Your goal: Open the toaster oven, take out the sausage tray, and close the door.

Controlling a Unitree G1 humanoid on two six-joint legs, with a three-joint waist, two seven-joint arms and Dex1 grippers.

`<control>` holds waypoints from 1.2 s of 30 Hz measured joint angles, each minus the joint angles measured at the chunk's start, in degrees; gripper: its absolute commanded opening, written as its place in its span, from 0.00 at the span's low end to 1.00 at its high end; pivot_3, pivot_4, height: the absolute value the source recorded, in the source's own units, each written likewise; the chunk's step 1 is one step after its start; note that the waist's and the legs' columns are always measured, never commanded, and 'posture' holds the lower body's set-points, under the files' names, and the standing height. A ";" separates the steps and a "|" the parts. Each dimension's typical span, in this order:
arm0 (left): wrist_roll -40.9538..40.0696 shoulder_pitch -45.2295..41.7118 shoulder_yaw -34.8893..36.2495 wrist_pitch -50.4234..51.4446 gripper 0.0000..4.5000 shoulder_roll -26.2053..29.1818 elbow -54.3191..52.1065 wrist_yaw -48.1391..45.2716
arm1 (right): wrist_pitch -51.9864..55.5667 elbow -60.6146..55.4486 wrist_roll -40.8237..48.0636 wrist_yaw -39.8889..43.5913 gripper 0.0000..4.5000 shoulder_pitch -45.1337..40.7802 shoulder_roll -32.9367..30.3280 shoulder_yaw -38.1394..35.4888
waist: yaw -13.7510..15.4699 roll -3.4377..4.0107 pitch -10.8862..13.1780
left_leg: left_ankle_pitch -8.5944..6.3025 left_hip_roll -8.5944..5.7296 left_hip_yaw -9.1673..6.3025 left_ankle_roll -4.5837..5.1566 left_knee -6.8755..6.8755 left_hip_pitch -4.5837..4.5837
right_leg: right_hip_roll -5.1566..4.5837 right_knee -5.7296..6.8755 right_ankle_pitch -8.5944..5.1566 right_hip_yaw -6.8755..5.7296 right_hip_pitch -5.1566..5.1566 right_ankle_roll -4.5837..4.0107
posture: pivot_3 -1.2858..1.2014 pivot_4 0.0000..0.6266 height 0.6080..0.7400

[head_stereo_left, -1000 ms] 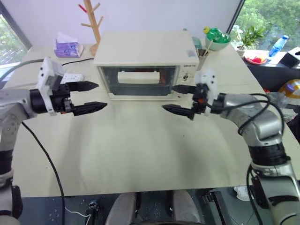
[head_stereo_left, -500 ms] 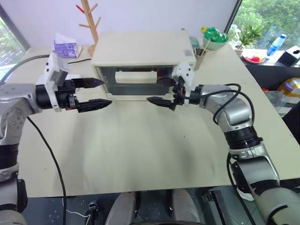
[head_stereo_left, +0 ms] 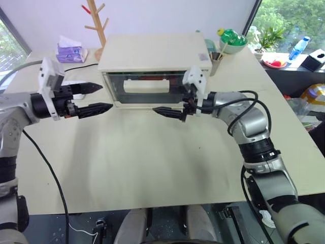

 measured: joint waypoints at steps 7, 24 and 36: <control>0.51 -4.67 -0.55 -0.03 0.98 -1.67 3.28 0.88 | 2.31 -5.49 0.37 -0.88 1.00 3.83 0.18 -0.30 | 0.01 0.00 0.00 | 0.01 0.00 0.00 -0.01 0.06 -0.15 | 0.01 0.04 0.00 0.00 -0.15 0.00 | 0.52 0.24 1.00; 7.31 -17.34 -7.85 -5.54 0.01 -7.11 16.10 -2.77 | 6.77 -15.26 1.77 -5.87 1.00 12.12 1.54 -0.13 | -0.11 -0.03 -0.02 | 0.03 -0.01 0.03 -0.04 0.09 -0.17 | 0.02 0.09 0.01 0.00 -0.16 0.01 | 0.52 0.24 1.00; 18.64 -19.37 -14.61 -19.47 0.01 -9.65 24.75 -6.76 | 7.47 -16.14 2.41 -7.75 1.00 12.66 1.49 -0.24 | -0.01 -0.04 -0.02 | 0.04 -0.01 0.03 -0.03 0.12 -0.19 | 0.03 0.11 0.01 0.00 -0.17 0.01 | 0.52 0.24 1.00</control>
